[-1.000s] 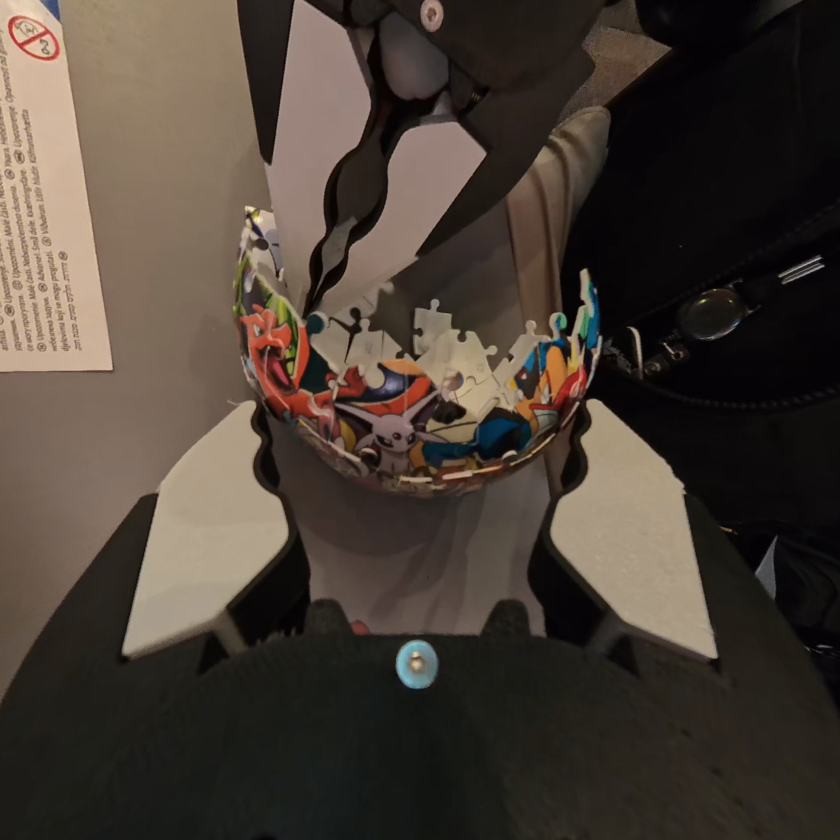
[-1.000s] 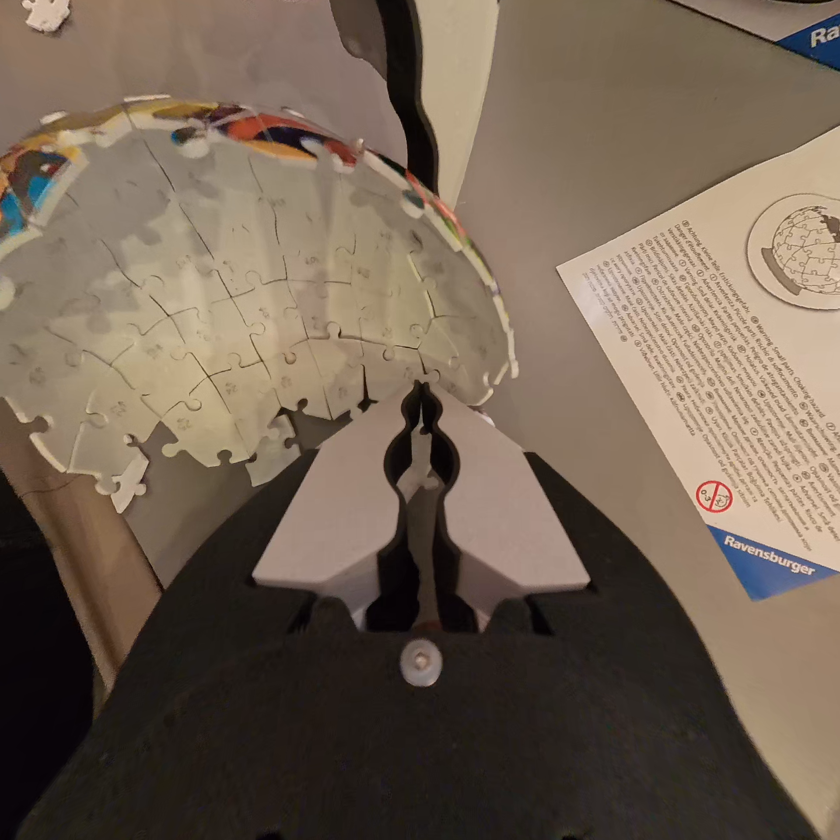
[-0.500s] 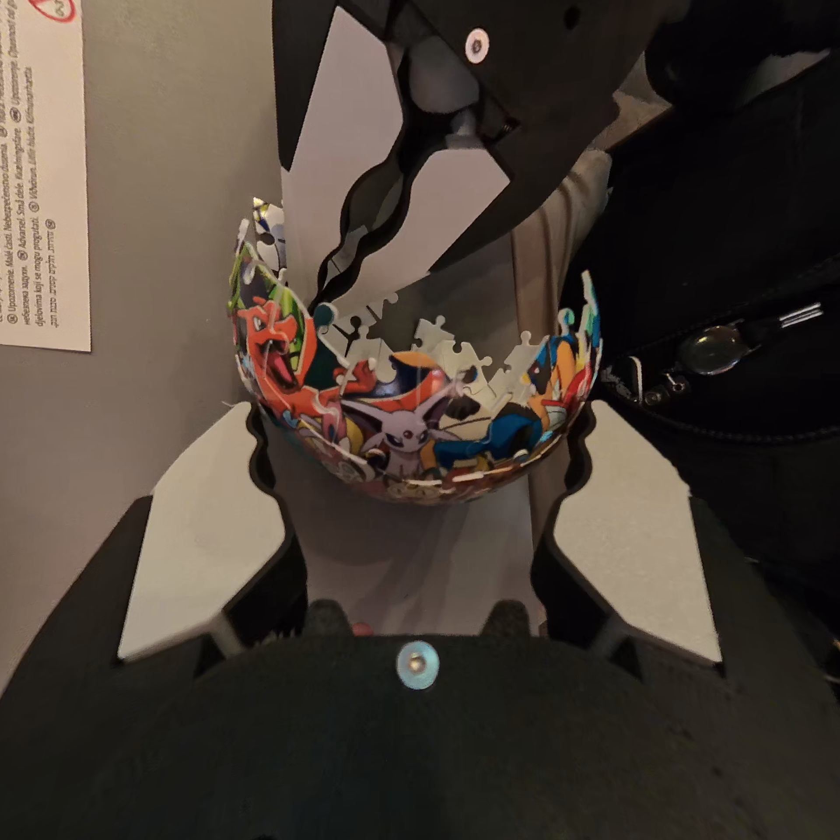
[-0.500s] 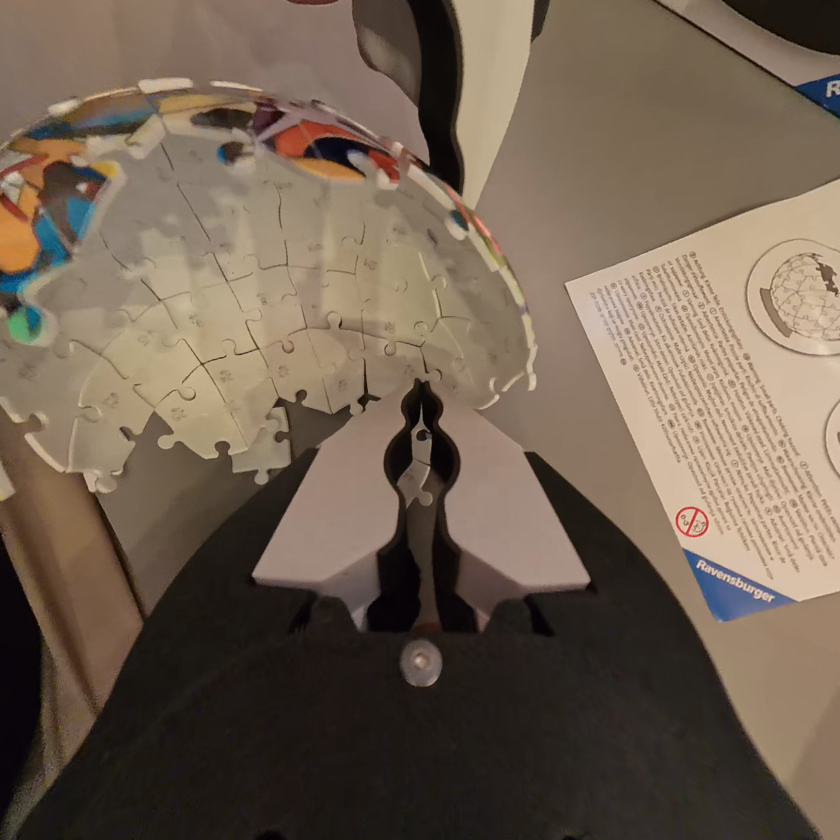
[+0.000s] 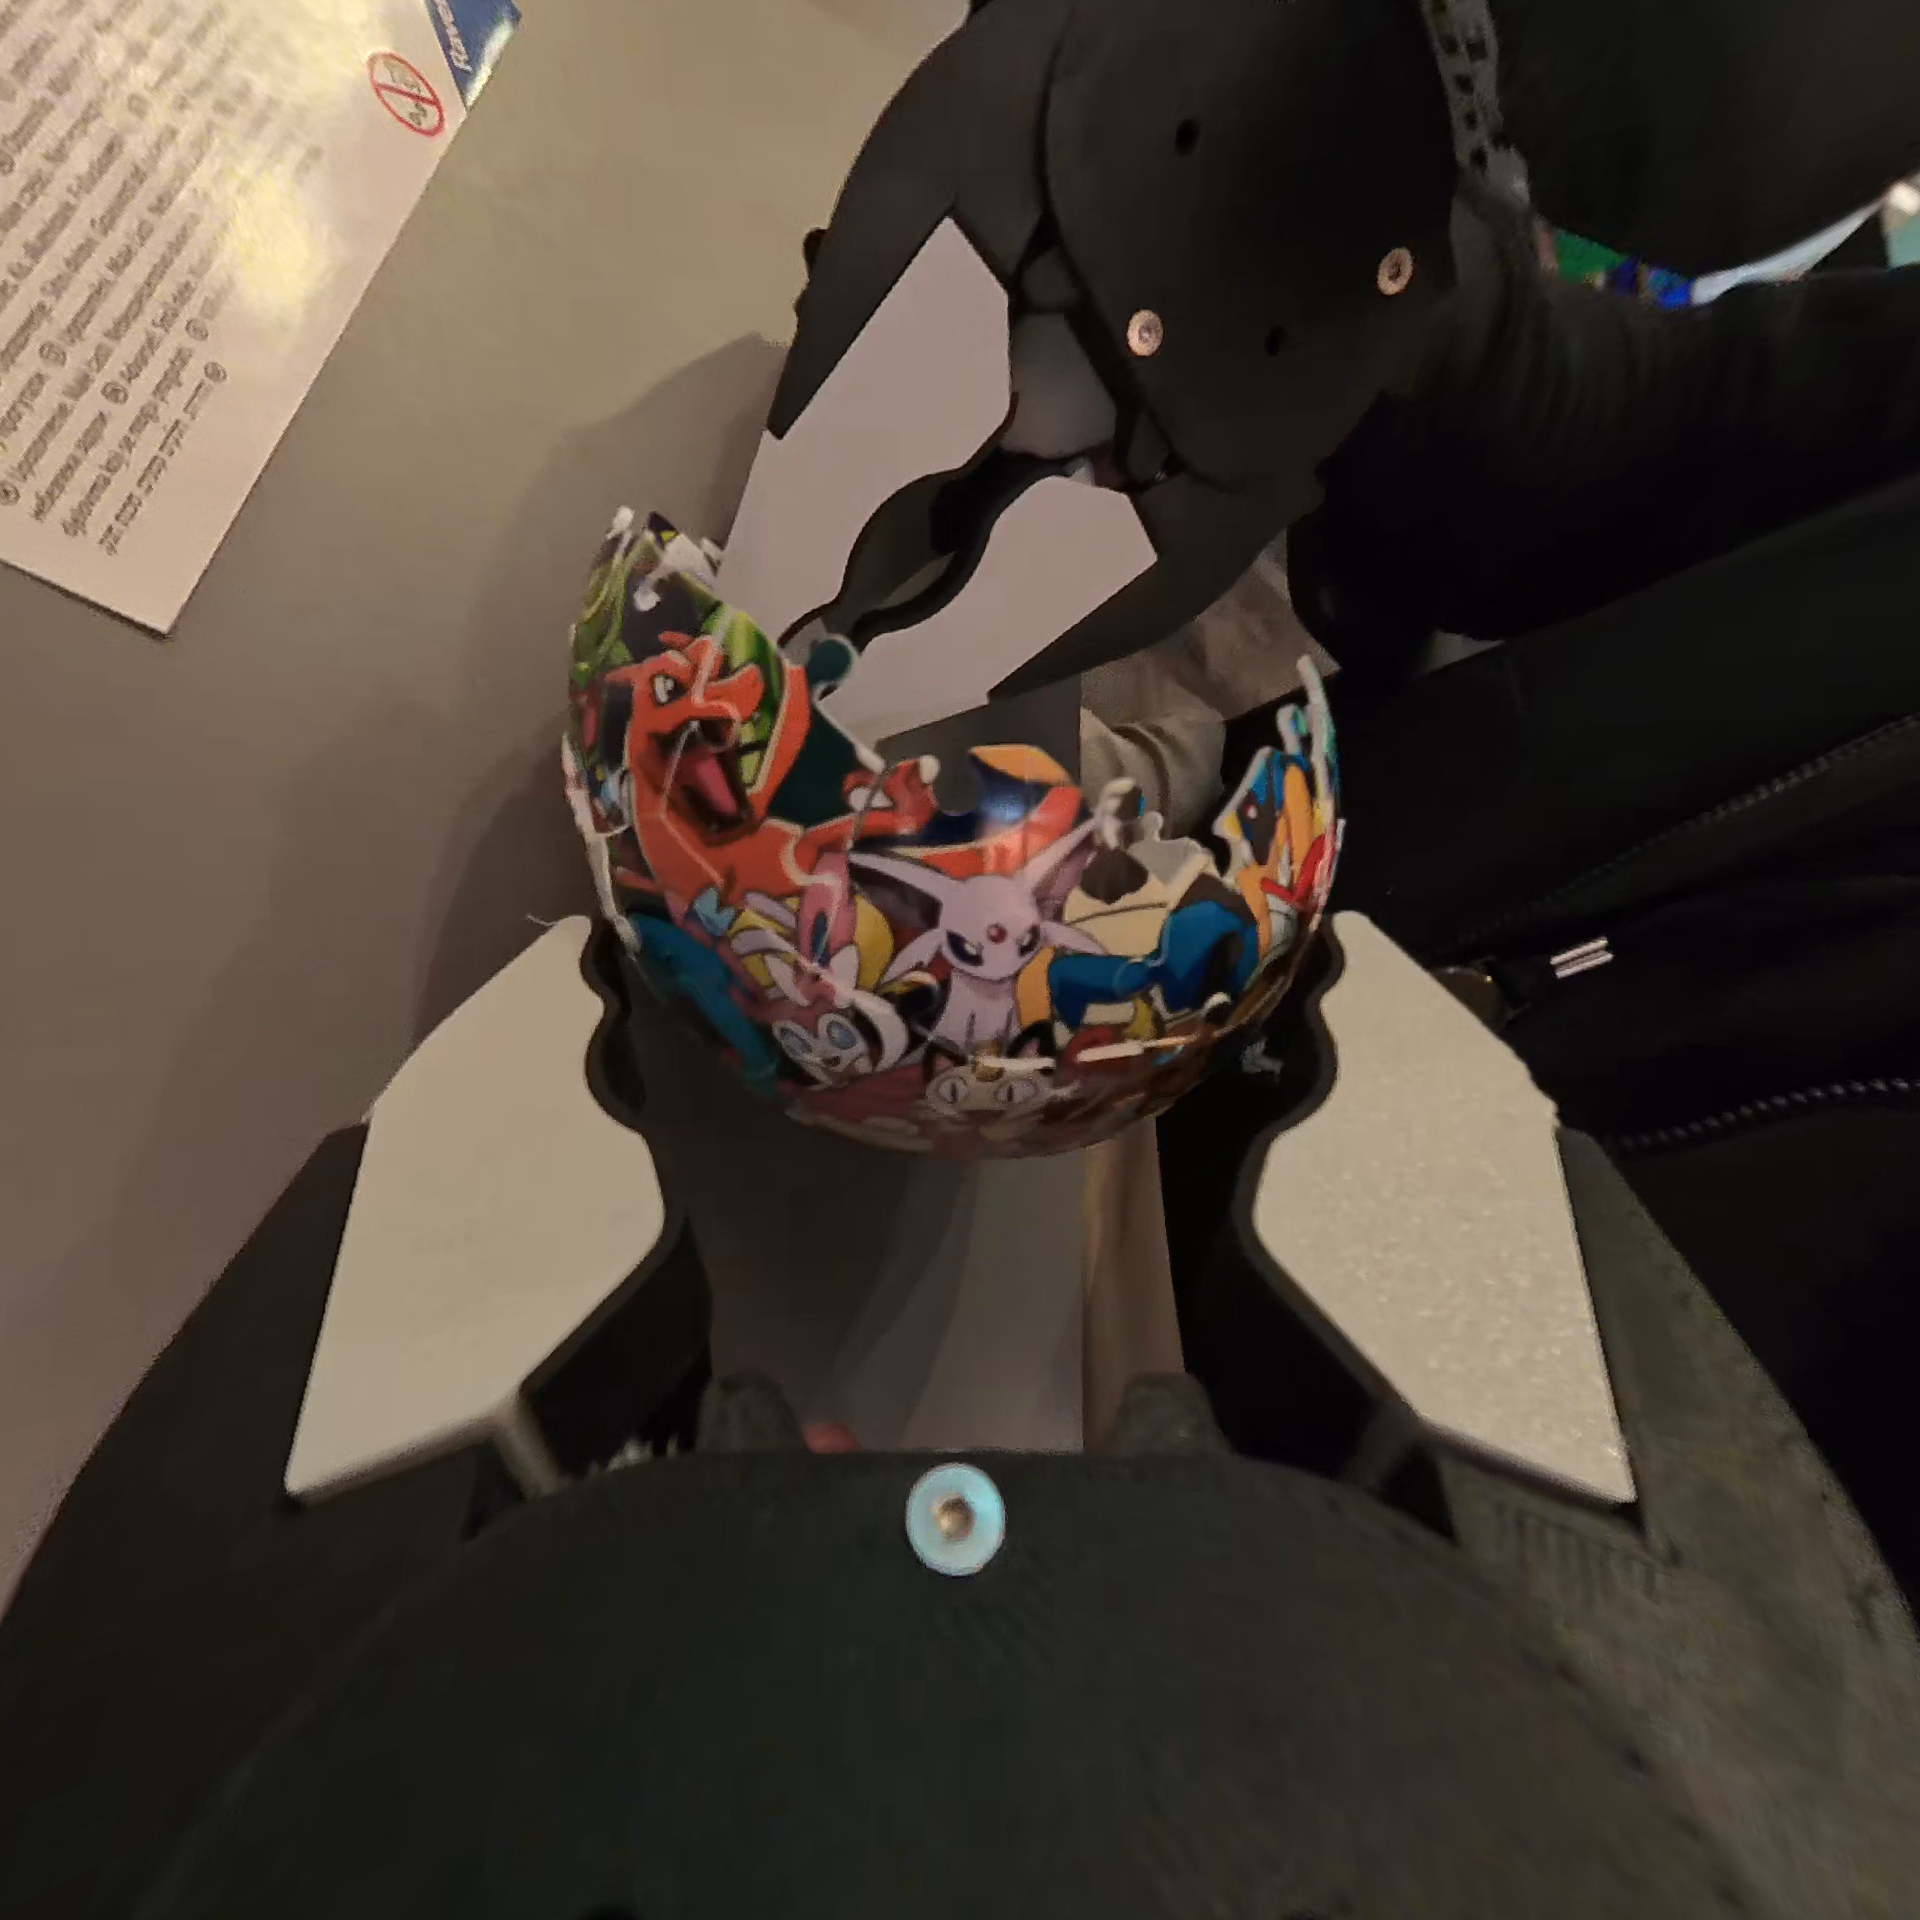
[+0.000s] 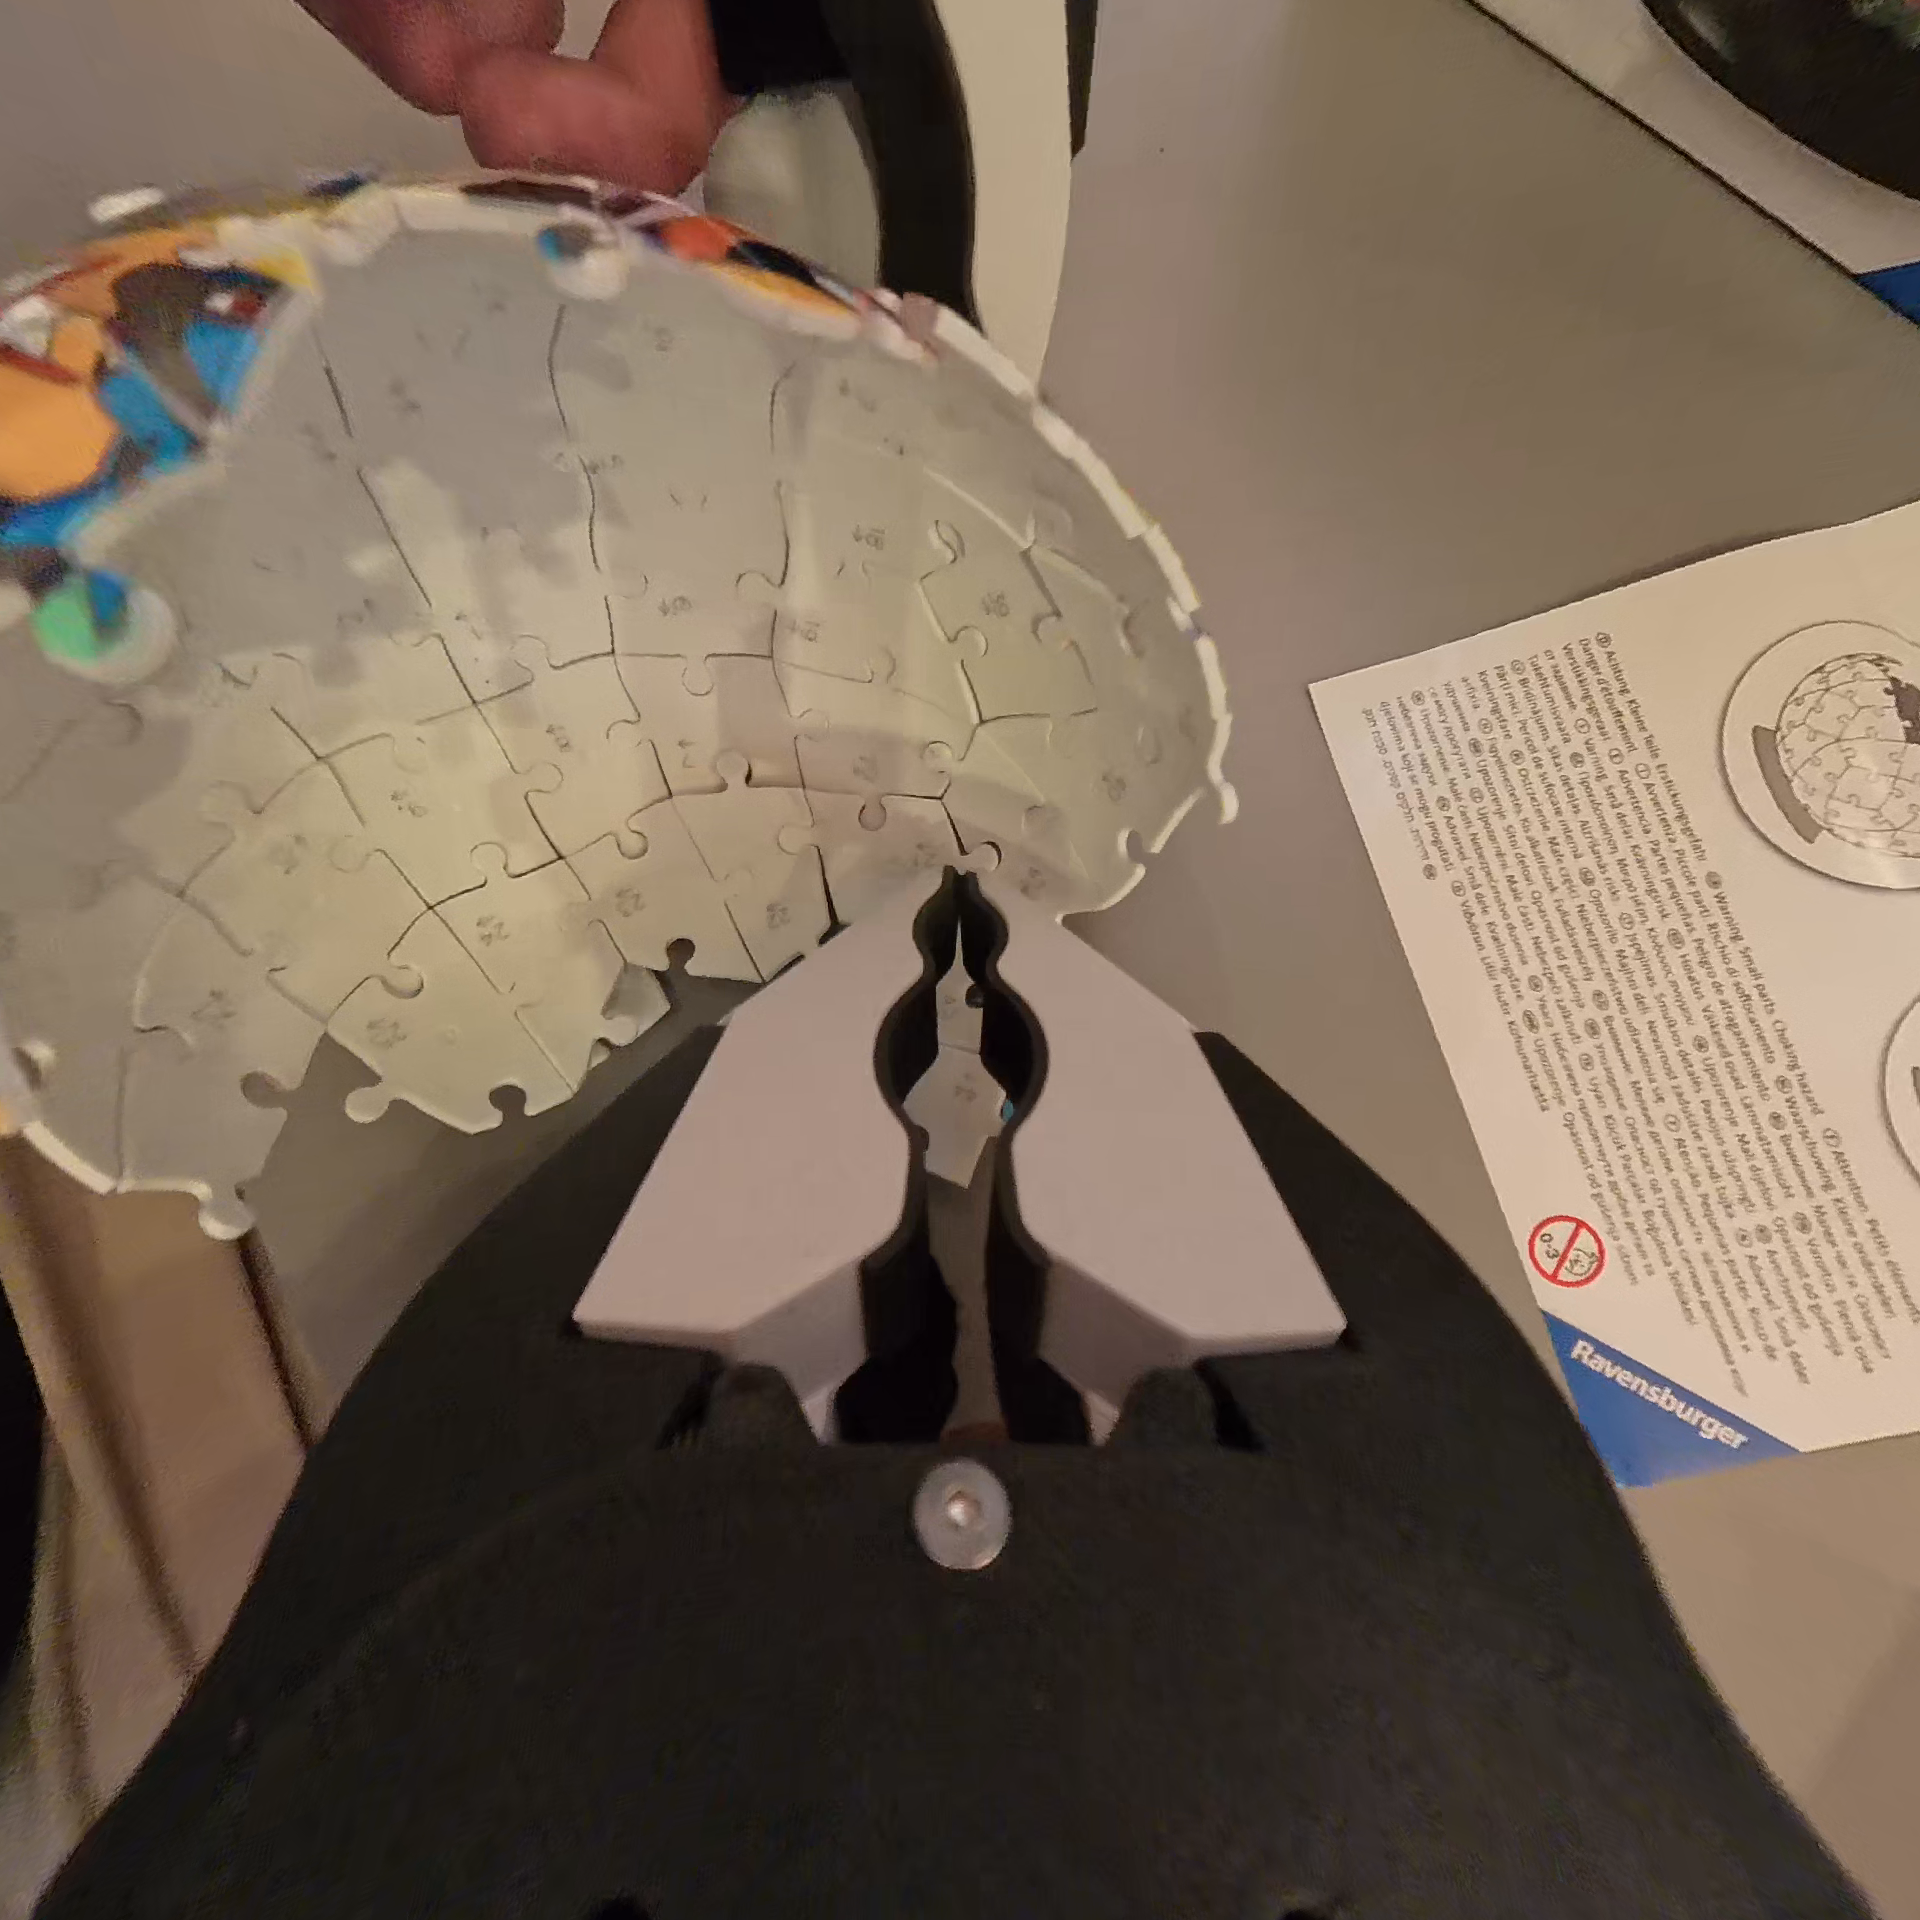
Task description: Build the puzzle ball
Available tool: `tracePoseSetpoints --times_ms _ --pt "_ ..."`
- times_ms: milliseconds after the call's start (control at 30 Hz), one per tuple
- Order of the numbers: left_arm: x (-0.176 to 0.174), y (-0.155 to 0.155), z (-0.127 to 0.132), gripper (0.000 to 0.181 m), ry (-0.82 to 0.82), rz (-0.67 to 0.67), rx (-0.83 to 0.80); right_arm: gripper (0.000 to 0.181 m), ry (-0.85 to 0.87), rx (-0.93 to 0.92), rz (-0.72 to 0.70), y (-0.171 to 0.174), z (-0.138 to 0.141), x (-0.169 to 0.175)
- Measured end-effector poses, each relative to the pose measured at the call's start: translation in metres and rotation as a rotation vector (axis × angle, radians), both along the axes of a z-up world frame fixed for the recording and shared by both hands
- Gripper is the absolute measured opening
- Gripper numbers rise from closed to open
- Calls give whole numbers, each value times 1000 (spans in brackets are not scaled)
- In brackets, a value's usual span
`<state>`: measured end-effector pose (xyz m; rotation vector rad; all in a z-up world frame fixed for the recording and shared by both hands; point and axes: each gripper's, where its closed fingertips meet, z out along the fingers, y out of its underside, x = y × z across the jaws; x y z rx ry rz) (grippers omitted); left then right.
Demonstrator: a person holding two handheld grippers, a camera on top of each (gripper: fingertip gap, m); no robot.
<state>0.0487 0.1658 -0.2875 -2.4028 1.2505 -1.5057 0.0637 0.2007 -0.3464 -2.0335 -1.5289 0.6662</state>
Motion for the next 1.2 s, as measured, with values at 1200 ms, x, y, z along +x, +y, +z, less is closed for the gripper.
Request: tracePoseSetpoints --times_ms 1200 --pt "9 -2 -8 123 -48 112 -49 0 -7 -125 11 -20 -1 7"
